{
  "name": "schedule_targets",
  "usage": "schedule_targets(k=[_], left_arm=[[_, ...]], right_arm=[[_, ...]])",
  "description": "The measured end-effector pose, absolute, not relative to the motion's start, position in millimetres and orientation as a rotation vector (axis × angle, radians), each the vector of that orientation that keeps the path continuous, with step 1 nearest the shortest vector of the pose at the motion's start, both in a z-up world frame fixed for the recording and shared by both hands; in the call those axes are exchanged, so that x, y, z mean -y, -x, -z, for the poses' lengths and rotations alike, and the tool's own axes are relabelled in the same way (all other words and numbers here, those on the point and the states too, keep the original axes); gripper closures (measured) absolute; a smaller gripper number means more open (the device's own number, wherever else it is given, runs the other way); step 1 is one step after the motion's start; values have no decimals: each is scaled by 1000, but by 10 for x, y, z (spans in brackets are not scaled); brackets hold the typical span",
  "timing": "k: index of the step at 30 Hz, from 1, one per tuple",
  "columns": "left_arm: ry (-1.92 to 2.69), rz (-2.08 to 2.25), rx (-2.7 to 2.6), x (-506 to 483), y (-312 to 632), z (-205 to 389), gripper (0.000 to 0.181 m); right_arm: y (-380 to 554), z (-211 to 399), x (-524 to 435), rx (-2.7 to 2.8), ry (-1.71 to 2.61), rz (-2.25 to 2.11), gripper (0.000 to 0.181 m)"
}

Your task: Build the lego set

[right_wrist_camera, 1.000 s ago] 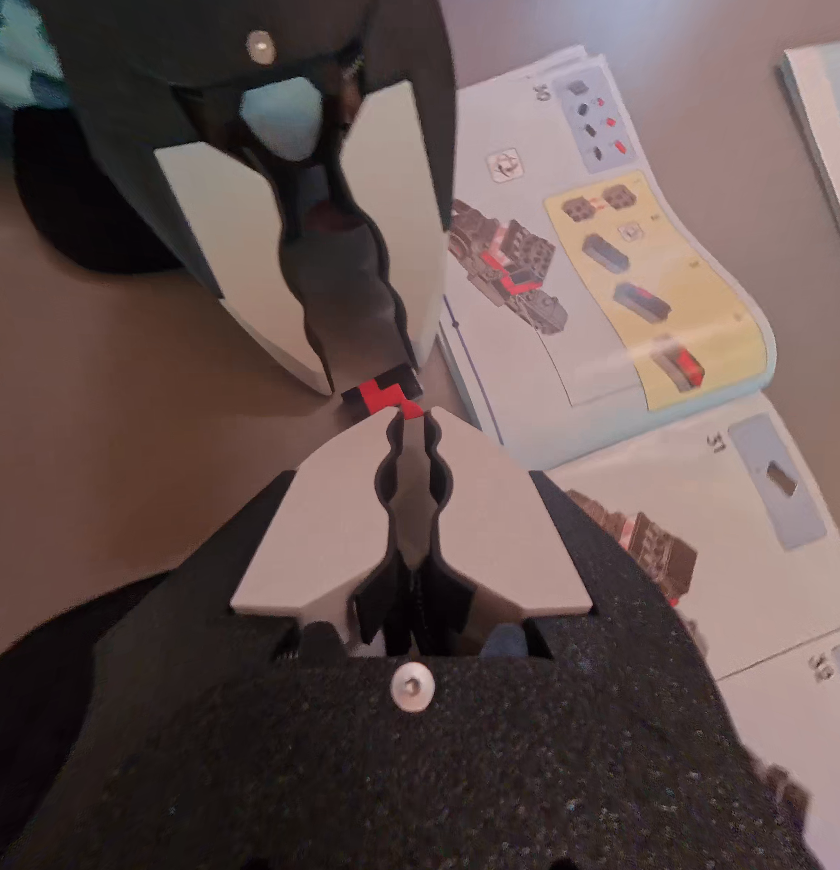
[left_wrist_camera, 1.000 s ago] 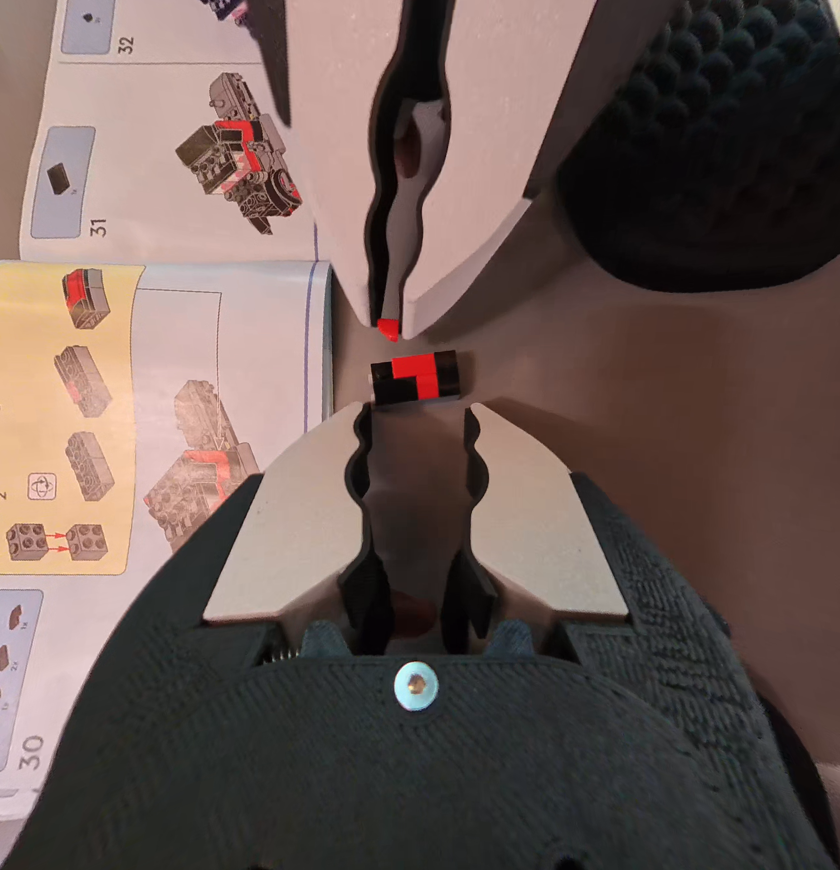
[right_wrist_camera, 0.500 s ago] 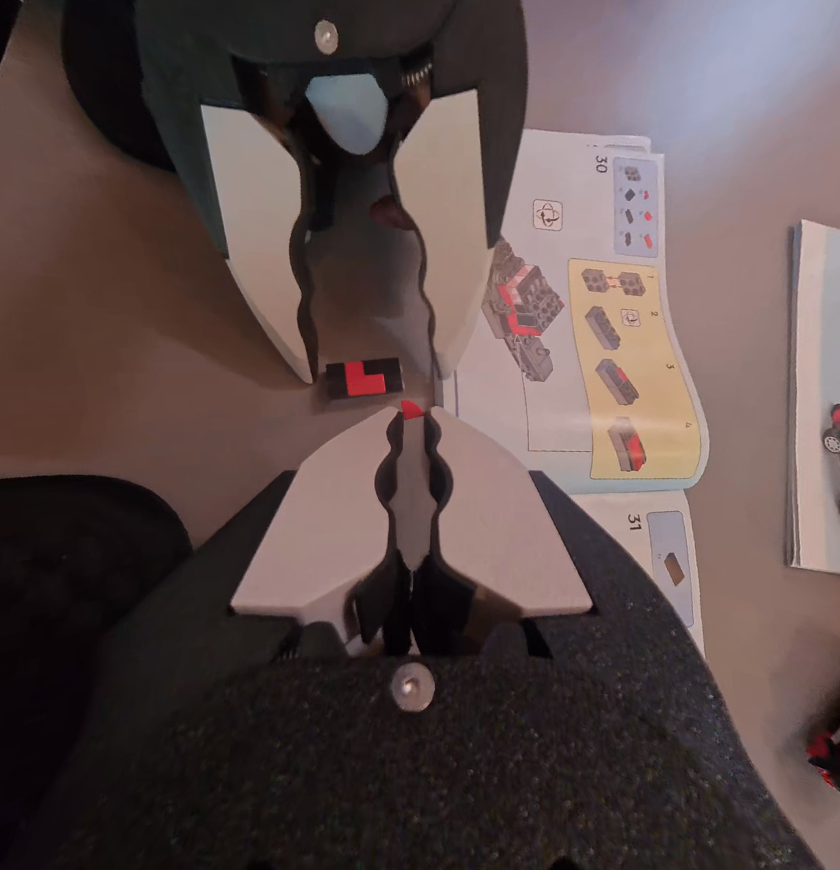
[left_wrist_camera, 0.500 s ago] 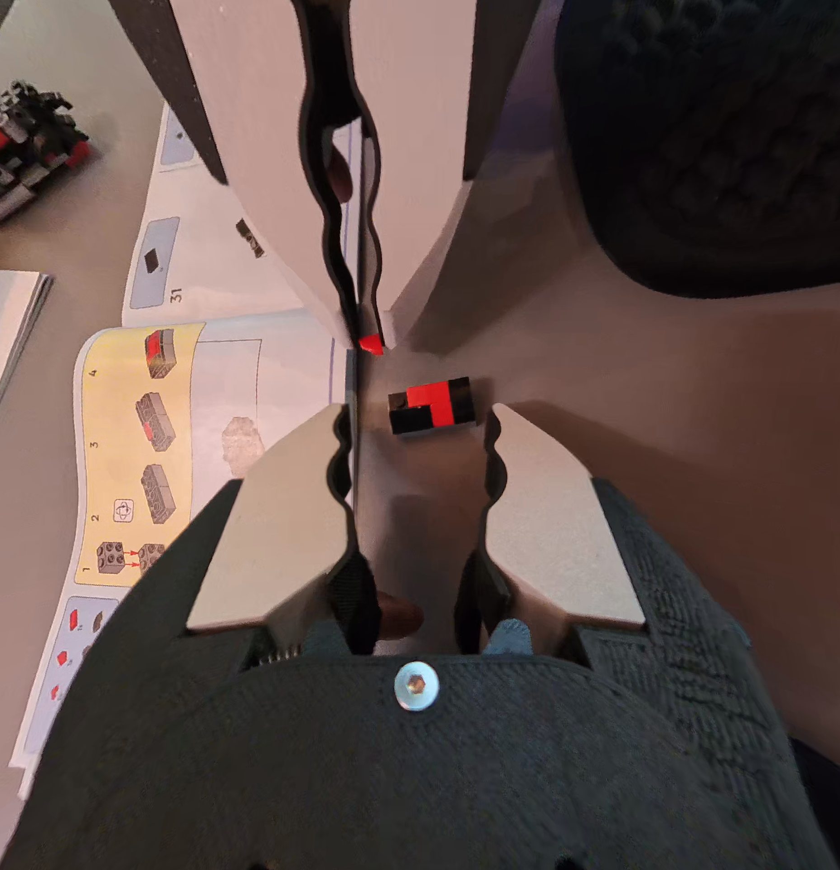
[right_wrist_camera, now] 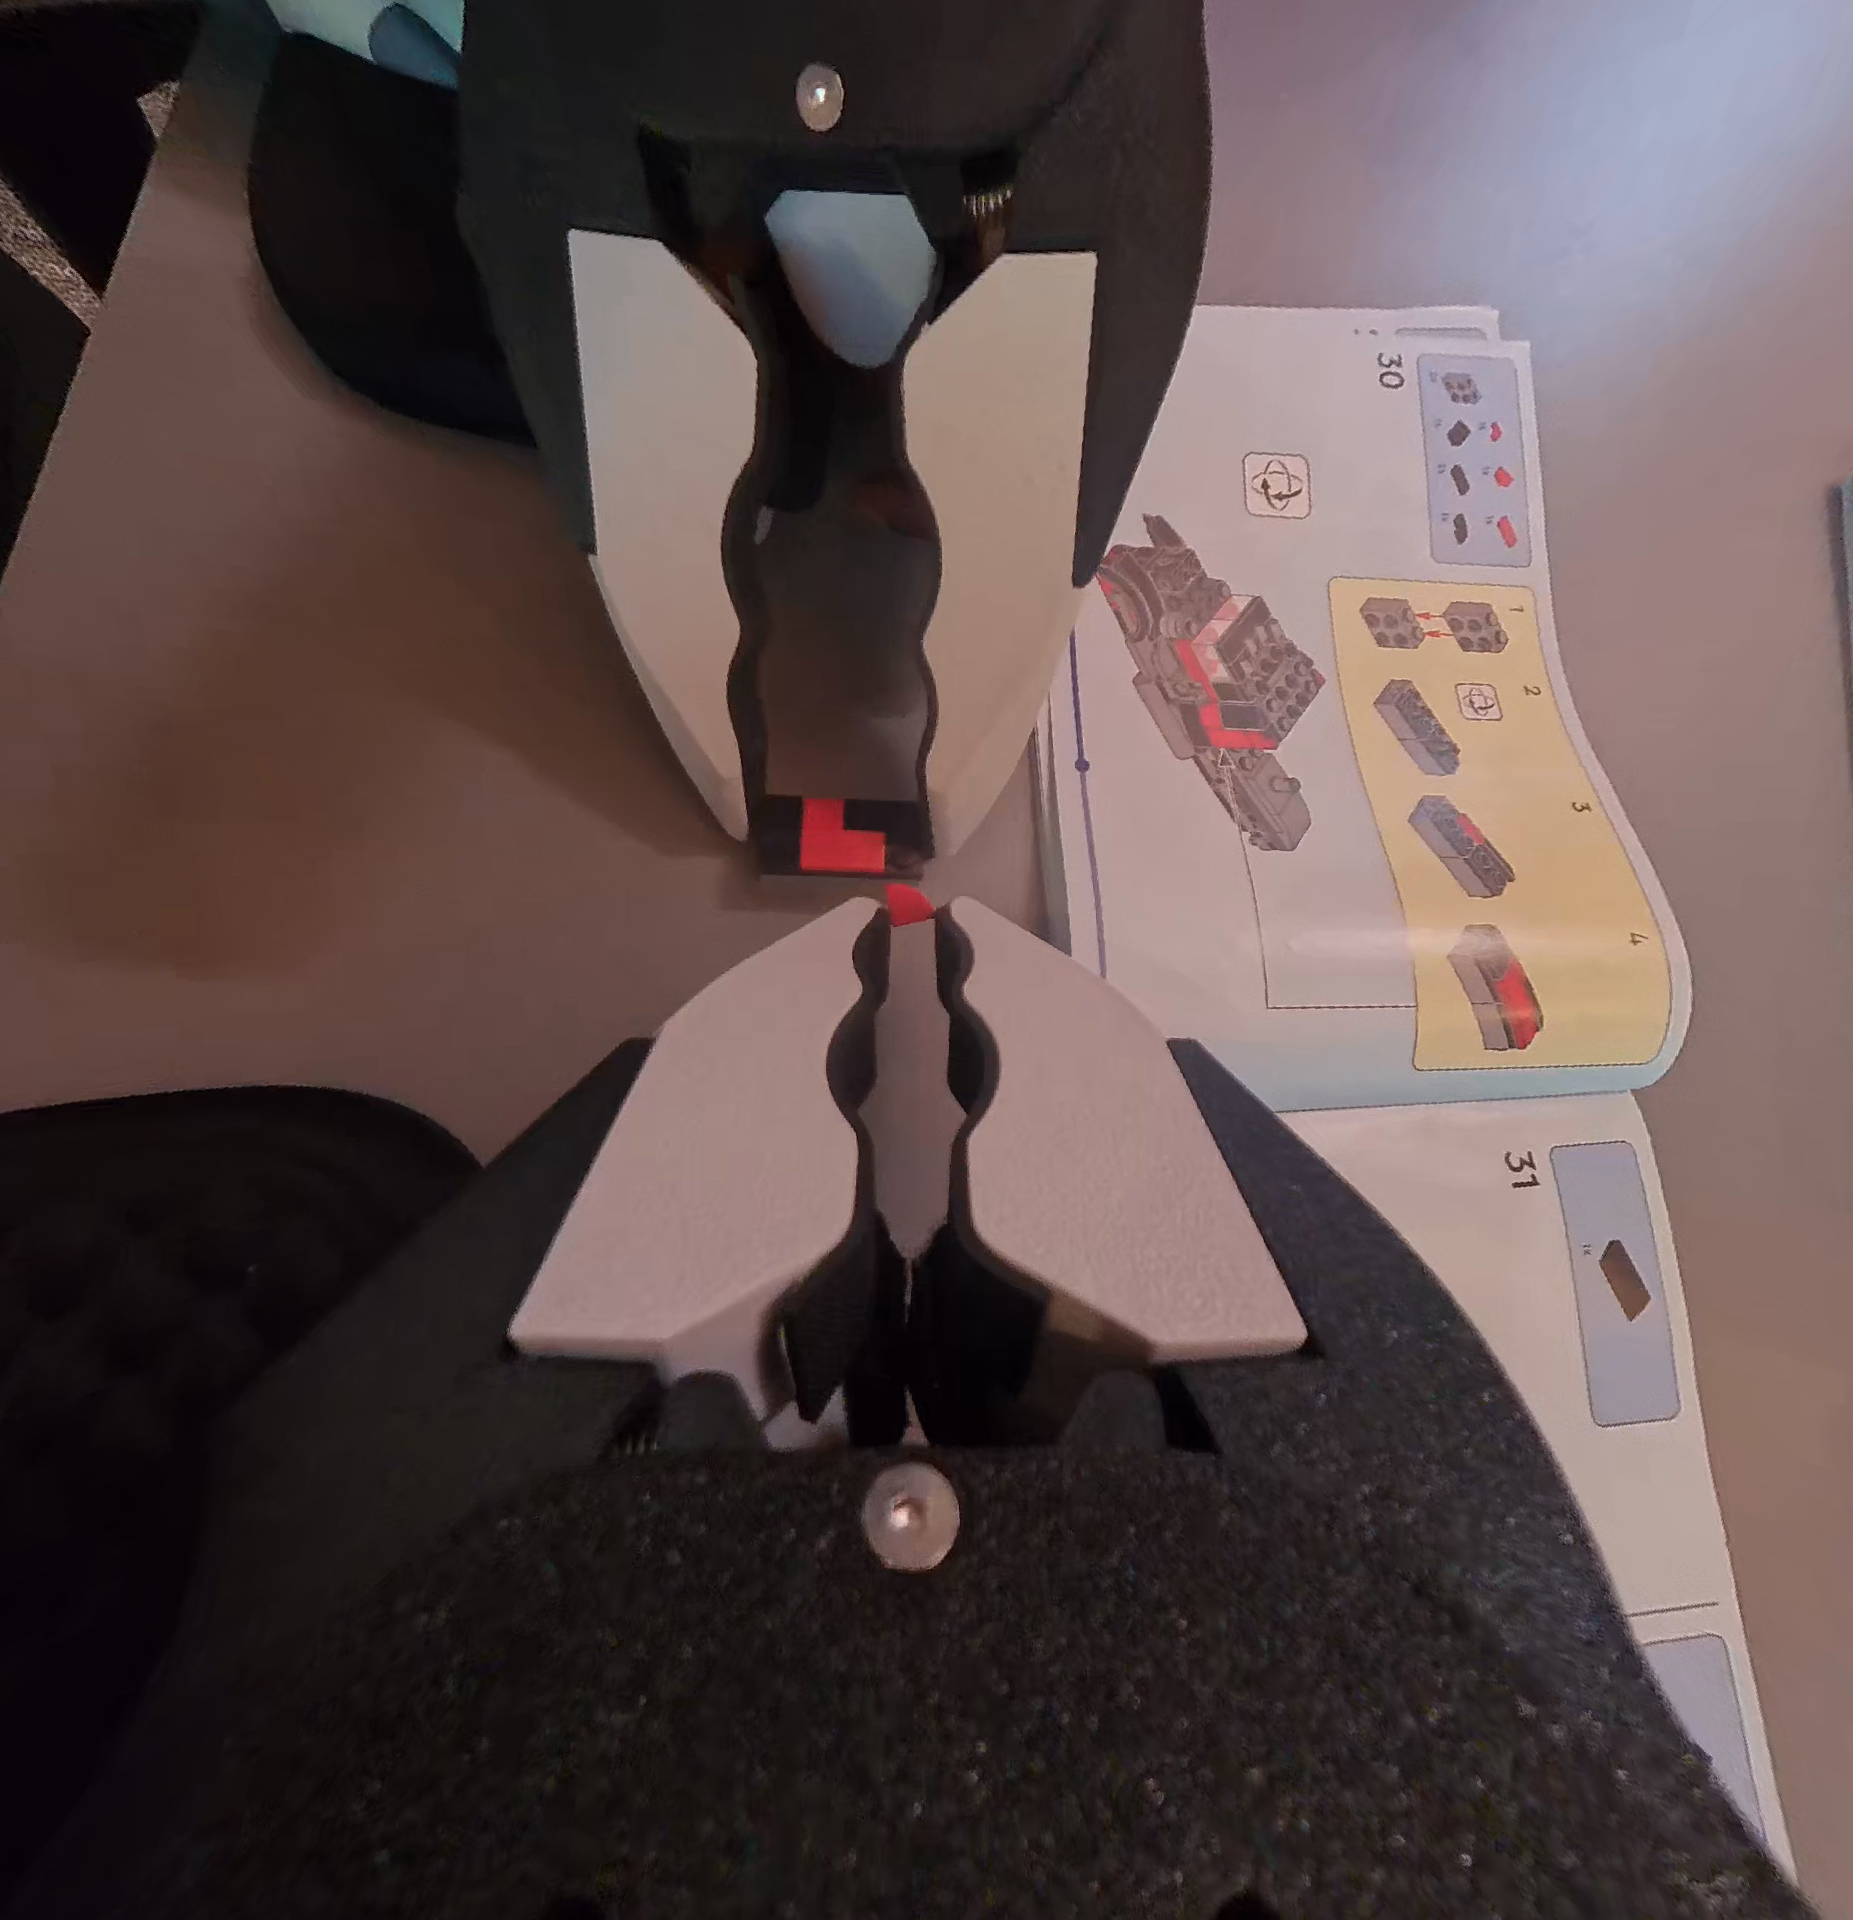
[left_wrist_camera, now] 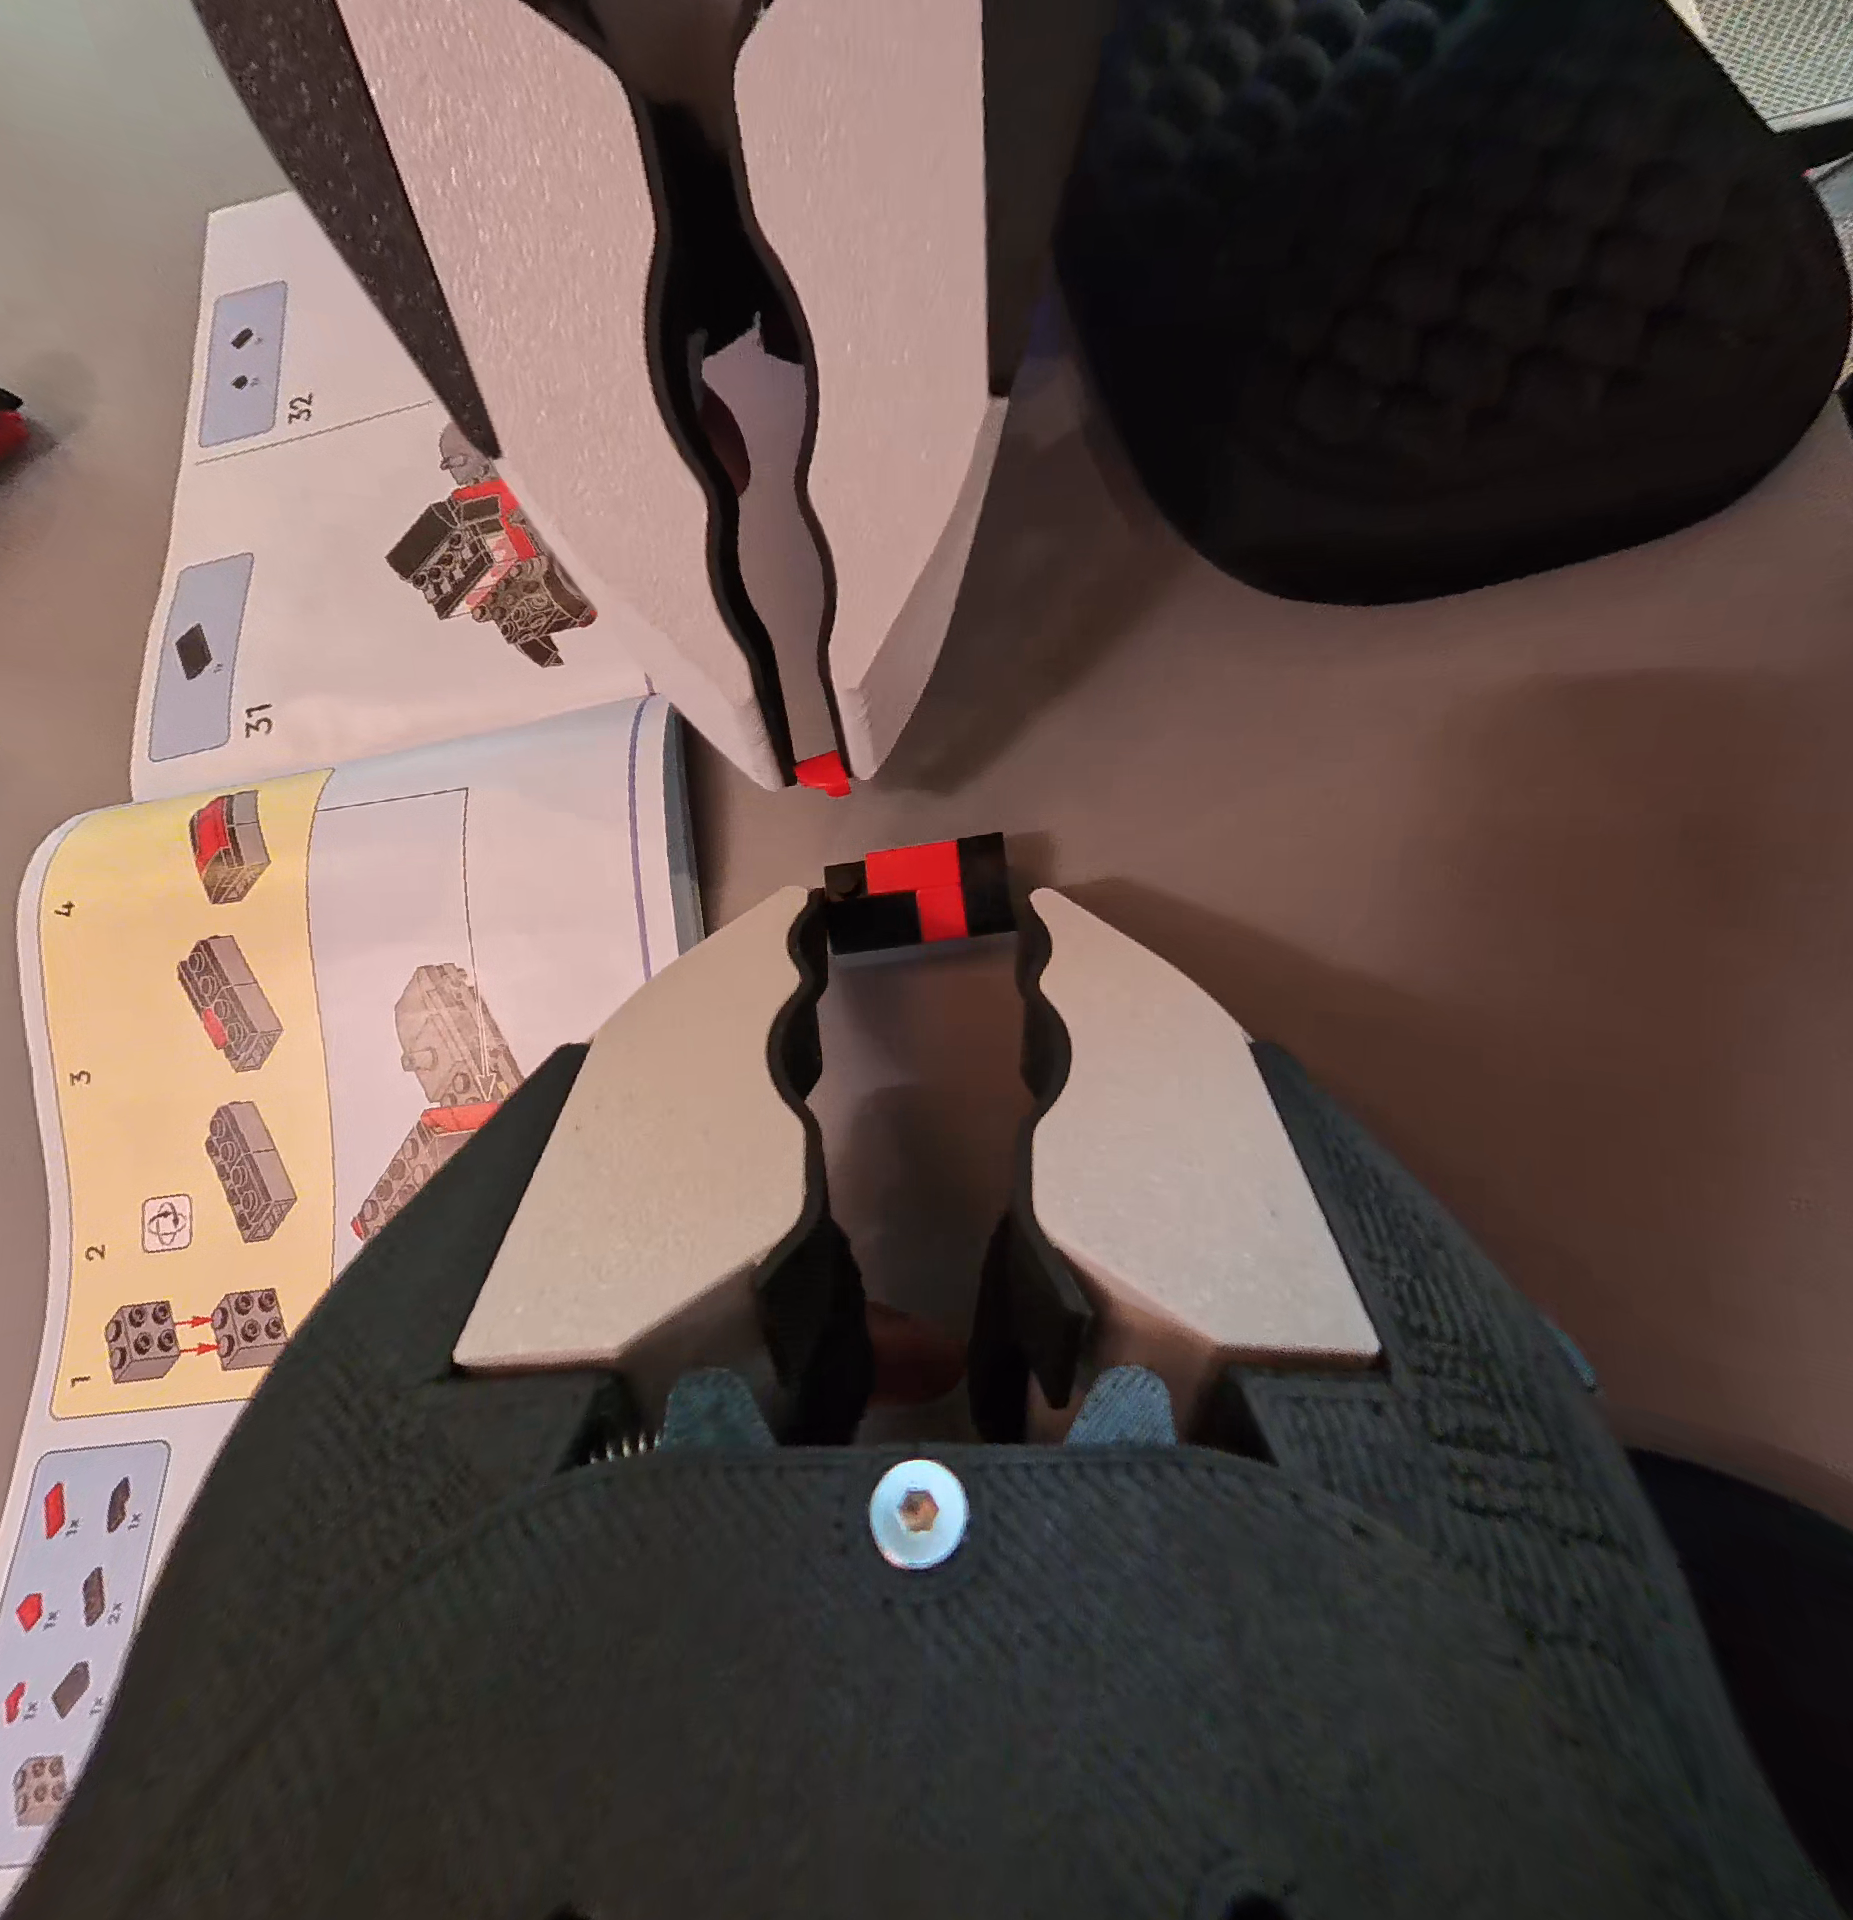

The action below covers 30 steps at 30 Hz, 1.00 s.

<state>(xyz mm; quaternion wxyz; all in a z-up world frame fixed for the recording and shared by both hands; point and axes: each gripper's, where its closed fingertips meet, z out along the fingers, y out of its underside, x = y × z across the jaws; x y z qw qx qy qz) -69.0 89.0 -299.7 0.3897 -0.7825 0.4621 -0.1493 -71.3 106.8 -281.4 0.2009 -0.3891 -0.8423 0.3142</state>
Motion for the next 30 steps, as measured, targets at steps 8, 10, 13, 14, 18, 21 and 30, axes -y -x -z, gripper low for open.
schedule_targets(k=[8,10,13,14,18,21,30], left_arm=[[1970,361,-1182,-877,714,2988,138],[1967,341,-1166,-890,736,2980,132],[1960,323,-1138,-909,765,2959,130],[1961,324,-1135,-911,768,2957,130],[1988,336,-1136,-910,766,2984,130],[1997,357,-1143,-898,758,2993,140],[2017,398,-1144,-885,750,3005,148]], right_arm=[[723,2817,-1058,2360,1072,-885,173],[735,2810,-1059,2364,1063,-886,173],[747,2815,-1045,2374,1047,-893,173],[749,2823,-1042,2379,1046,-890,173],[761,2821,-1036,2376,1033,-894,173],[769,2806,-1045,2356,1031,-913,173],[773,2813,-1069,2333,1035,-945,173]])
